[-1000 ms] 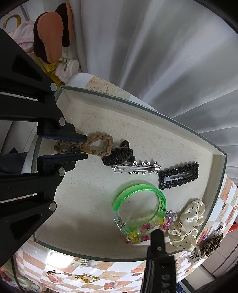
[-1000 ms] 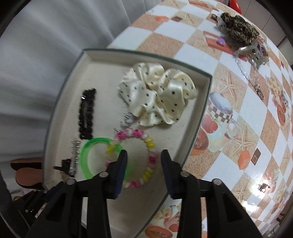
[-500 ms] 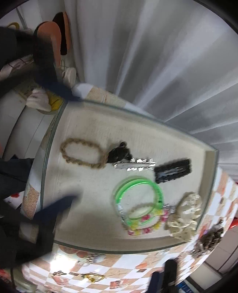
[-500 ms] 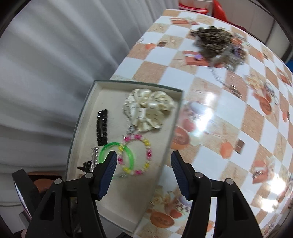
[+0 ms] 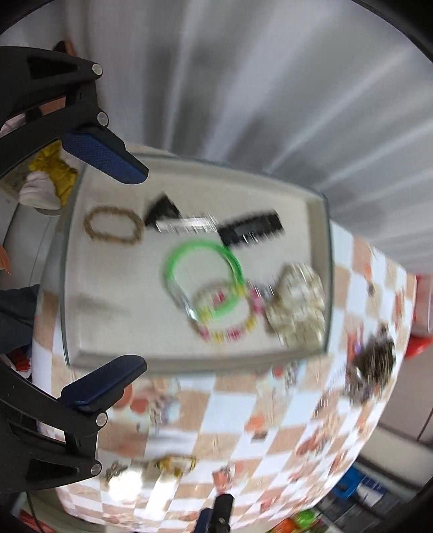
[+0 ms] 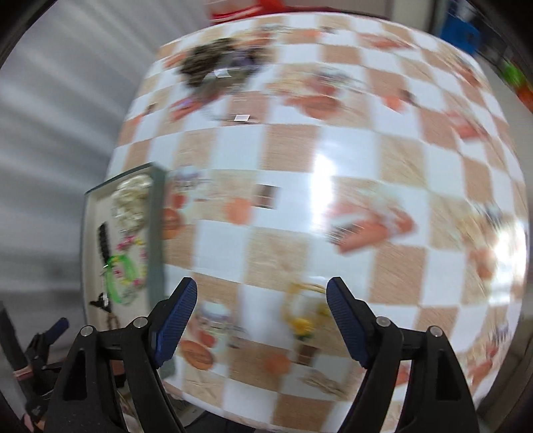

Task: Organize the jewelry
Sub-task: 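Withdraw both tools from the tray toward the sunflower hair tie and silver ring, then grasp the yellow sunflower hair tie with the left tool while the right tool grasps the silver ring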

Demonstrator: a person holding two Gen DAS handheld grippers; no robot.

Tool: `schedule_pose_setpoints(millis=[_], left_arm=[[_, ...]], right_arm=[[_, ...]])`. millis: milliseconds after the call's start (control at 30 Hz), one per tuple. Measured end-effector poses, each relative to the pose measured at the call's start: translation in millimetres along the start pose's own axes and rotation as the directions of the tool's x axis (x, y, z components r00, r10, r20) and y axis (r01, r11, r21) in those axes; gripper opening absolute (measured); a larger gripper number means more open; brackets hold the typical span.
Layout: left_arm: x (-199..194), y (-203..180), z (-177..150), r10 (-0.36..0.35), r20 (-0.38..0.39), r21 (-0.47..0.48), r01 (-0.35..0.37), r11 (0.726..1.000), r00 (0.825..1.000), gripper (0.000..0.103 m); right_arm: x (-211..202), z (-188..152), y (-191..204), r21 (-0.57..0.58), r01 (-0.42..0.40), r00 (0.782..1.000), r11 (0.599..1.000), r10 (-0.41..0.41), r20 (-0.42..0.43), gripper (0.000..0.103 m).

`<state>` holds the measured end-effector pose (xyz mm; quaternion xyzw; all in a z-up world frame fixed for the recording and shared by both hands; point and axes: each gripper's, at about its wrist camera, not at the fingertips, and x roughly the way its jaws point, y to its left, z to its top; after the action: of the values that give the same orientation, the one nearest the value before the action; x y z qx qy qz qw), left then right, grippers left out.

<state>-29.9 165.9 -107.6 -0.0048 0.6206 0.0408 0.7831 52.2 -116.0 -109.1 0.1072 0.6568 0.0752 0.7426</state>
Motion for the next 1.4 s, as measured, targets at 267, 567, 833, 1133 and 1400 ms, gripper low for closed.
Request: schedule_pose_setpoints(millis=[267, 567, 833, 1133, 1400], left_arm=[[-9, -64, 13, -0.064, 0.015, 0.159, 0.061, 0.985, 0.998, 0.103], [10, -134, 7, -0.058, -0.052, 0.15, 0.065, 0.986, 0.997, 0.103], [33, -173, 3, -0.098, -0.087, 0.132, 0.109, 0.985, 0.991, 0.103], [52, -199, 1, -0.136, -0.082, 0.097, 0.144, 0.985, 0.987, 0.095], [63, -207, -6, -0.153, -0.079, 0.061, 0.158, 0.986, 0.985, 0.083]], right_arm=[[-4, -13, -58, 0.108, 0.043, 0.999, 0.993, -0.043, -0.002, 0.082], [7, -8, -88, 0.023, 0.025, 0.999, 0.999, -0.024, -0.044, 0.082], [15, 8, -100, -0.041, -0.009, 0.998, 0.999, 0.007, -0.064, 0.082], [43, 37, -78, -0.187, -0.05, 0.997, 0.981, 0.038, -0.071, 0.074], [66, 42, -60, -0.282, -0.03, 0.997, 0.959, 0.009, -0.074, 0.049]])
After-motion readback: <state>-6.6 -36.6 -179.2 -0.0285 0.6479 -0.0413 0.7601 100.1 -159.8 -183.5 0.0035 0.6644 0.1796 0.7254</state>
